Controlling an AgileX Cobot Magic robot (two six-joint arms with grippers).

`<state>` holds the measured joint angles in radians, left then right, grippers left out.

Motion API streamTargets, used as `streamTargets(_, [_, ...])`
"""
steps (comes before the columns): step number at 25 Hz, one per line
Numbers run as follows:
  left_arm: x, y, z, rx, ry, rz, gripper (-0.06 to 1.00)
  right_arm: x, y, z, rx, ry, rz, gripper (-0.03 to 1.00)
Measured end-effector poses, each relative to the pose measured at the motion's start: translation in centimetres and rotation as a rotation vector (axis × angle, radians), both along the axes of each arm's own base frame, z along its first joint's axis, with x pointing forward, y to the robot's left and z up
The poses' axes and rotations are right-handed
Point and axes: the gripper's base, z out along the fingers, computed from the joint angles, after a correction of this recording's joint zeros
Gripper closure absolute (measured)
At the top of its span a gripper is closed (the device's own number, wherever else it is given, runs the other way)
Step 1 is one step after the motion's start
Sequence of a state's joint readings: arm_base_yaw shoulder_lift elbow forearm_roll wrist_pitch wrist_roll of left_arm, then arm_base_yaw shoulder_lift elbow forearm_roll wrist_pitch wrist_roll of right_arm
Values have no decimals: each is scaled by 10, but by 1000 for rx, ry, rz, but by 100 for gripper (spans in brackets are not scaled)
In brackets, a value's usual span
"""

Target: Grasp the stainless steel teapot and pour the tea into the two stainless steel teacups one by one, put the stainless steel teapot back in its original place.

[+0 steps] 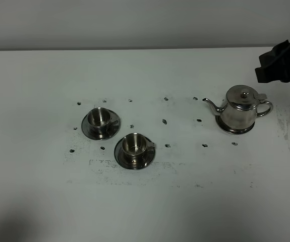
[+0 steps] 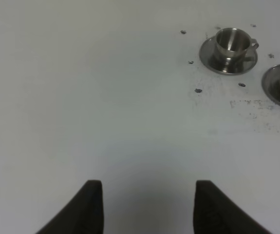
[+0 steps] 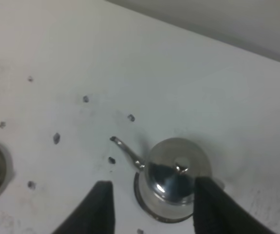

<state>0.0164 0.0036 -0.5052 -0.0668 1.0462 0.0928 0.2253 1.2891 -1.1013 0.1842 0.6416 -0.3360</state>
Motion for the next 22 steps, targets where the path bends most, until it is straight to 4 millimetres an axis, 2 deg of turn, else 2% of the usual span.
streamTargets(3, [0, 0, 0, 0, 0, 0, 53, 5, -6, -2, -8, -4, -25, 58])
streamTargets(6, [0, 0, 0, 0, 0, 0, 53, 19, -12, -13, -21, 2, -81, 58])
streamTargets(12, [0, 0, 0, 0, 0, 0, 53, 66, -9, -66, -60, 117, -143, 58])
streamTargets(16, [0, 0, 0, 0, 0, 0, 53, 95, -6, -85, -88, 158, -164, 58])
streamTargets(22, [0, 0, 0, 0, 0, 0, 53, 121, -14, -99, -133, 154, -204, 58])
